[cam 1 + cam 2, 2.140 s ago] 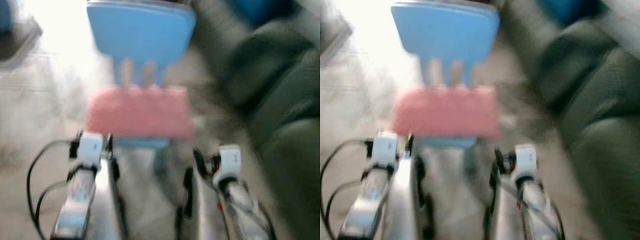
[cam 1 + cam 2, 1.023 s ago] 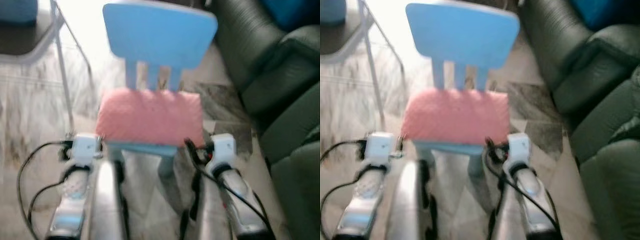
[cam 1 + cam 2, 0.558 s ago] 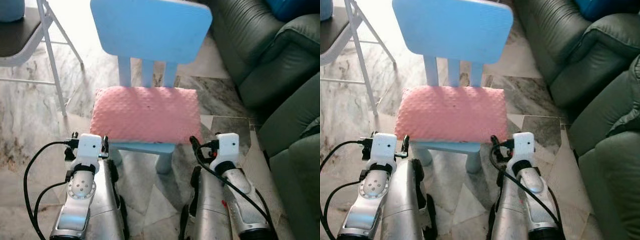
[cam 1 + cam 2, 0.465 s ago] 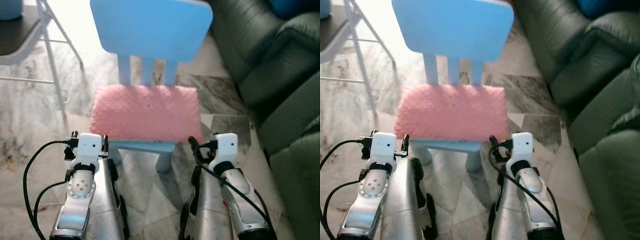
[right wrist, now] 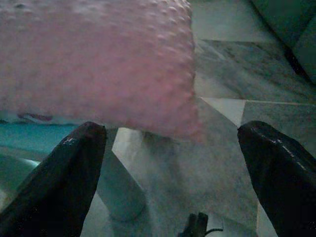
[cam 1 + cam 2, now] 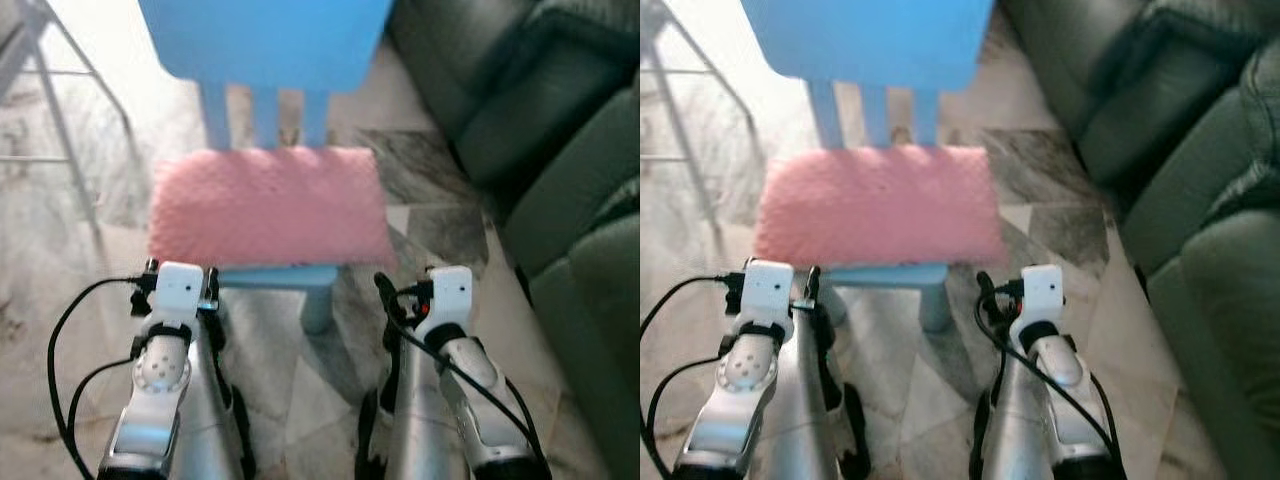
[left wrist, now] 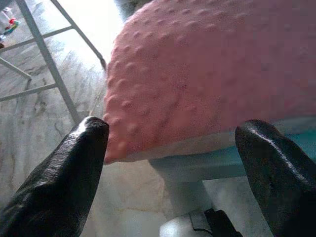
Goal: Move the pillow to the sofa
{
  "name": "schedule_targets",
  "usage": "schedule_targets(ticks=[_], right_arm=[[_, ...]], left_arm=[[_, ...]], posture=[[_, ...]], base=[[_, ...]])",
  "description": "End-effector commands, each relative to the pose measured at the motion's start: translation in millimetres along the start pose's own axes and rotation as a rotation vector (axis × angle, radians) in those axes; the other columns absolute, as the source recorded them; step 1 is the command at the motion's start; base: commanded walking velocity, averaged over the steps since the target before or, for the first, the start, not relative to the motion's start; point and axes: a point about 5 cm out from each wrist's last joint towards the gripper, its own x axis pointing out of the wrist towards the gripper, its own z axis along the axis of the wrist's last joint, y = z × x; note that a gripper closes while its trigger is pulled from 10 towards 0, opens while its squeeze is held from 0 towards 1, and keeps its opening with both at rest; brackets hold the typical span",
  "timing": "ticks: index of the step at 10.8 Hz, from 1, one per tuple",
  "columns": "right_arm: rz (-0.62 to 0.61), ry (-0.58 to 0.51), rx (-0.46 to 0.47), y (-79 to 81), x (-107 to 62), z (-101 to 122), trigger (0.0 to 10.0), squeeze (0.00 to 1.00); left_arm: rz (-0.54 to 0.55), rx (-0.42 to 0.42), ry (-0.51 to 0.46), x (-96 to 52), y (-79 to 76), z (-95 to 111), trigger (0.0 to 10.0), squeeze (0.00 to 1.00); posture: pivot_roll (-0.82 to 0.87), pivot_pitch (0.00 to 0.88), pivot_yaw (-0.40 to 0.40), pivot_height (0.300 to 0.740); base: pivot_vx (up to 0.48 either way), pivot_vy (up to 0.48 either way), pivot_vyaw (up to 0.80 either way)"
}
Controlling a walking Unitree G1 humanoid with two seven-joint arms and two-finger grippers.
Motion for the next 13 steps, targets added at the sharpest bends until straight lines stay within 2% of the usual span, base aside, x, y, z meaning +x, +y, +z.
schedule_targets(ticks=[1,9,13], right_arm=[[-0.003,0.019,0.006,-3.1,-1.8,-3.7,10.0,0.00],[0.058,0.034,-0.004,1.3,-1.3,-6.9,10.0,0.00],[0.091,0.045,-0.024,4.2,-2.3,-8.6,10.0,0.00]], left_arm=[[0.000,0.002,-0.002,-1.8,2.8,-0.2,10.0,0.00],[0.001,0.000,0.002,-2.8,3.1,-0.8,10.0,0.00],[0.050,0.028,-0.001,-3.9,9.0,-0.7,10.0,0.00]], posture=[[-0.02,0.258,-0.074,0.450],[-0.02,0.264,-0.075,0.450],[-0.02,0.275,-0.076,0.450]], base=[[0.000,0.000,0.00],[0.341,0.000,0.00],[0.000,0.000,0.00]])
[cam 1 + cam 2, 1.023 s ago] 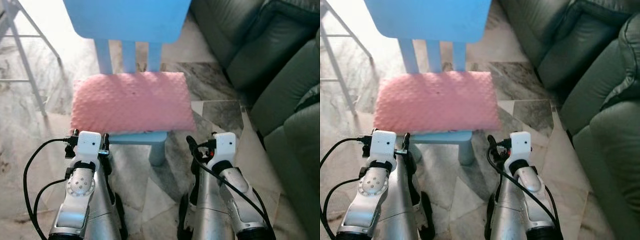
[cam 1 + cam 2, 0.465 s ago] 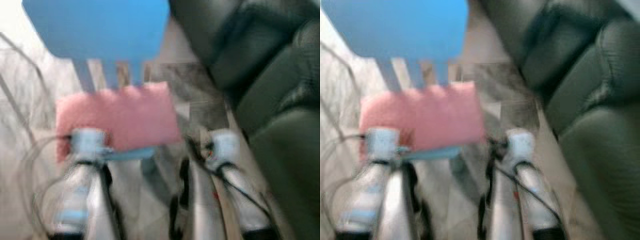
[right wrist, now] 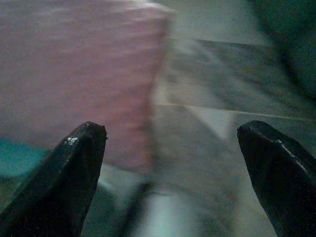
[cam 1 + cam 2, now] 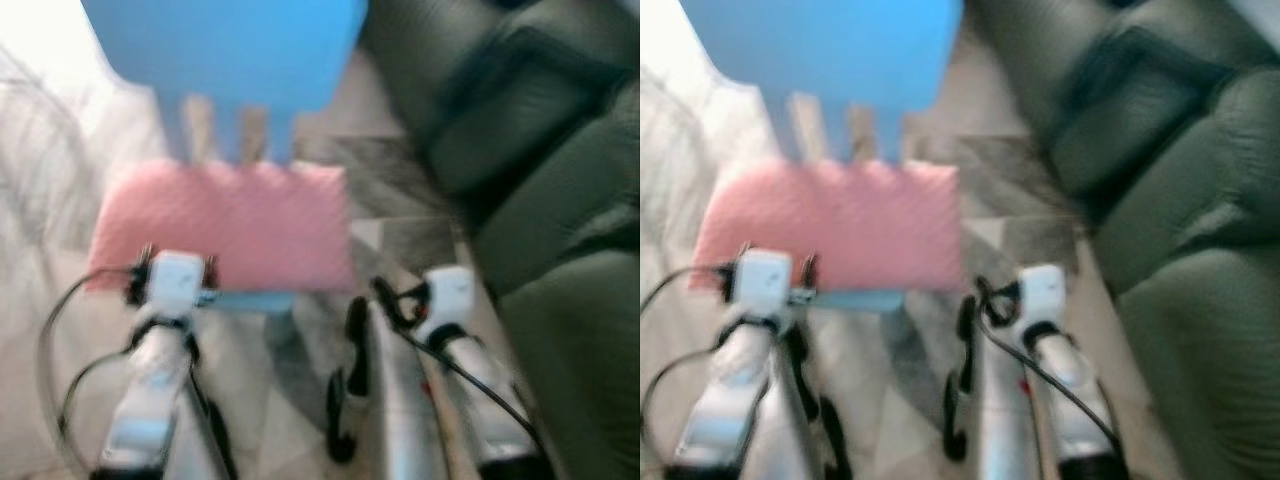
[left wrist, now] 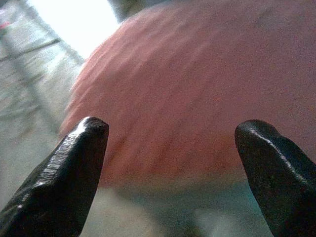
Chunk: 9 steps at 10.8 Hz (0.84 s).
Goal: Move the pillow to the sofa
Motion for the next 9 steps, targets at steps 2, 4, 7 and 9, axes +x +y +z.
schedule_targets(ticks=[2,4,7,9], right_arm=[[0.011,0.040,0.012,0.9,-4.2,-6,10.0,0.00],[0.031,0.044,0.044,2.2,5.3,5,10.0,0.00],[0.068,-0.002,-0.001,-6.4,32.2,31,10.0,0.00],[0.102,-0.009,-0.032,-8.5,46.6,40,10.0,1.00]], left_arm=[[0.014,0.012,0.002,-2.2,3.8,2,10.0,0.00],[0.003,-0.004,-0.042,3.8,13.5,12,10.0,0.00],[0.049,-0.036,-0.137,35.9,31.5,41,10.0,1.00],[0.092,-0.032,-0.167,55.2,34.0,56,10.0,1.00]], posture=[[-0.01,0.312,-0.078,0.450],[-0.01,0.373,-0.082,0.450],[-0.01,0.416,-0.097,0.450],[0.00,0.440,-0.100,0.450]], base=[[0.000,0.000,0.80],[0.000,0.000,0.00],[0.000,0.000,0.00],[0.000,0.000,0.00]])
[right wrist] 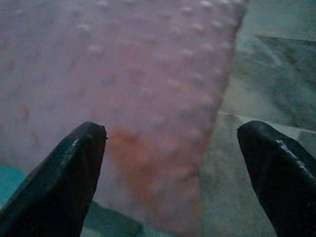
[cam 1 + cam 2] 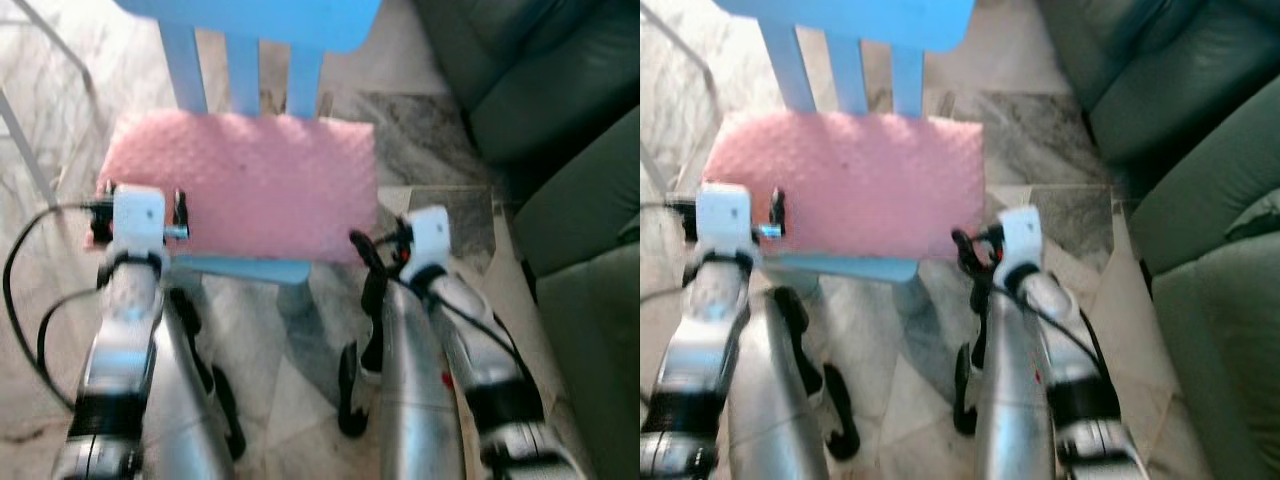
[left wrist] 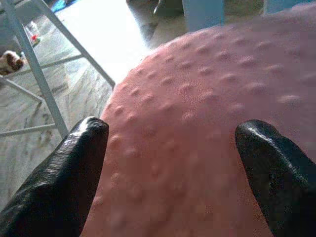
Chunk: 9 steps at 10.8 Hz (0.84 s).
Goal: Move the pillow to the sofa
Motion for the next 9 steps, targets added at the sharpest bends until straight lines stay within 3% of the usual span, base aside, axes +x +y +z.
schedule_targets(ticks=[1,2,3,6,7,8,9], right_arm=[[0.018,0.038,0.008,0.5,2.1,-9,10.0,0.00],[0.052,0.031,0.018,6.1,10.2,-6,10.0,0.00],[0.087,0.047,0.033,16.3,23.6,-6,10.0,0.00],[0.102,0.021,0.107,37.7,44.5,-1,10.0,0.00],[0.114,0.023,0.154,45.0,49.6,-2,7.1,0.00],[0.107,0.046,0.166,50.3,53.1,-5,0.0,0.00],[0.095,0.056,0.191,53.0,54.4,-7,0.0,0.00]], left_arm=[[0.024,0.014,0.014,7.2,1.6,-1,10.0,0.00],[0.030,0.002,0.016,14.0,0.8,0,10.0,0.00],[-0.011,-0.001,0.070,22.2,-8.1,-11,10.0,0.00],[-0.100,-0.003,0.172,25.1,-30.9,-36,10.0,0.00],[-0.127,-0.044,0.204,23.1,-37.9,-45,10.0,0.00],[-0.160,-0.084,0.221,20.3,-46.8,-50,0.0,0.00],[-0.185,-0.094,0.246,18.4,-53.9,-54,0.0,0.00]], posture=[[0.00,0.451,-0.102,0.450],[0.00,0.461,-0.103,0.450],[0.00,0.469,-0.106,0.450],[0.01,0.475,-0.109,0.450],[0.00,0.478,-0.107,0.450],[0.00,0.479,-0.108,0.450],[0.00,0.479,-0.111,0.450]], base=[[0.000,0.000,0.00],[0.000,0.000,0.00],[0.000,0.000,0.00],[0.000,0.000,0.00],[0.000,0.000,0.00],[0.000,0.000,0.00],[0.000,0.000,0.00]])
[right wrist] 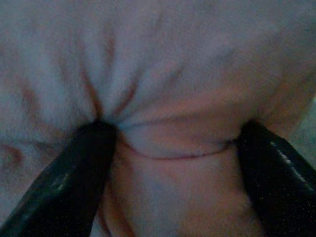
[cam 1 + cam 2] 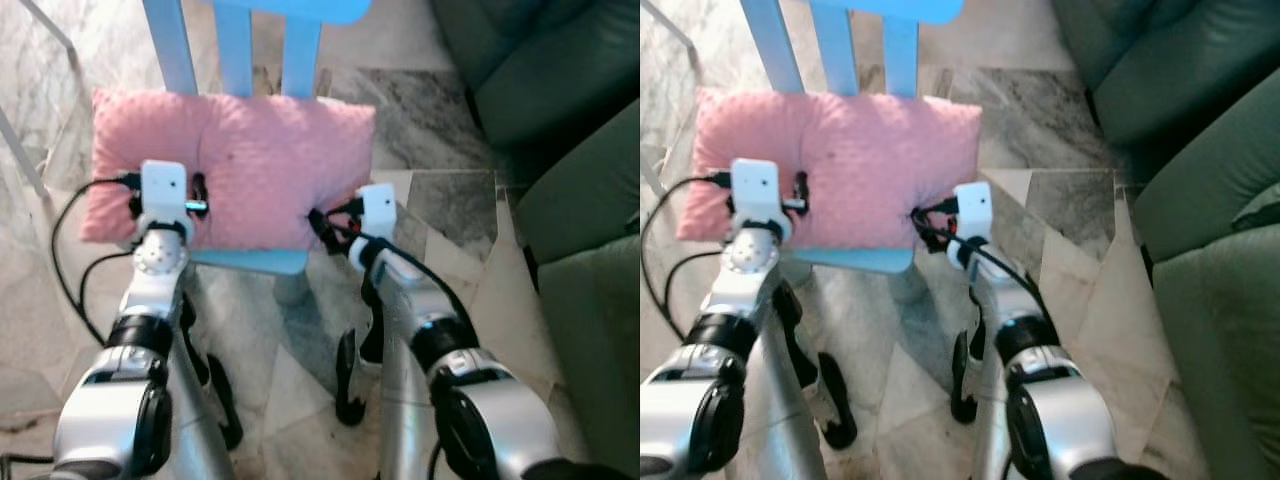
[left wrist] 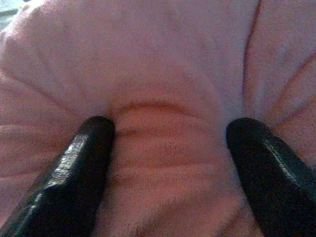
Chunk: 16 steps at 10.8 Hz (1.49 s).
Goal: Move the pillow to the sofa
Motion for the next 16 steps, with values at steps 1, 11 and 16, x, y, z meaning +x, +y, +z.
schedule_targets(ticks=[1,11,16], right_arm=[[0.008,0.047,0.038,7.1,-0.1,-14,0.0,0.00],[-0.029,0.121,0.042,-7.0,-13.2,-41,0.0,0.00],[-0.089,0.095,0.017,-20.9,-14.4,-33,0.0,0.00]], left_arm=[[-0.101,-0.010,0.186,-18.1,-22.6,-43,0.0,0.00],[-0.106,-0.053,0.258,-21.1,-33.0,-55,0.0,0.00],[-0.059,-0.134,0.242,-21.1,-38.9,-52,0.0,0.00]], posture=[[-0.01,0.480,-0.116,0.450],[-0.02,0.451,-0.135,0.450],[-0.01,0.325,-0.154,0.450]], base=[[0.000,0.000,0.00],[0.000,0.000,0.00],[0.000,0.000,0.00]])
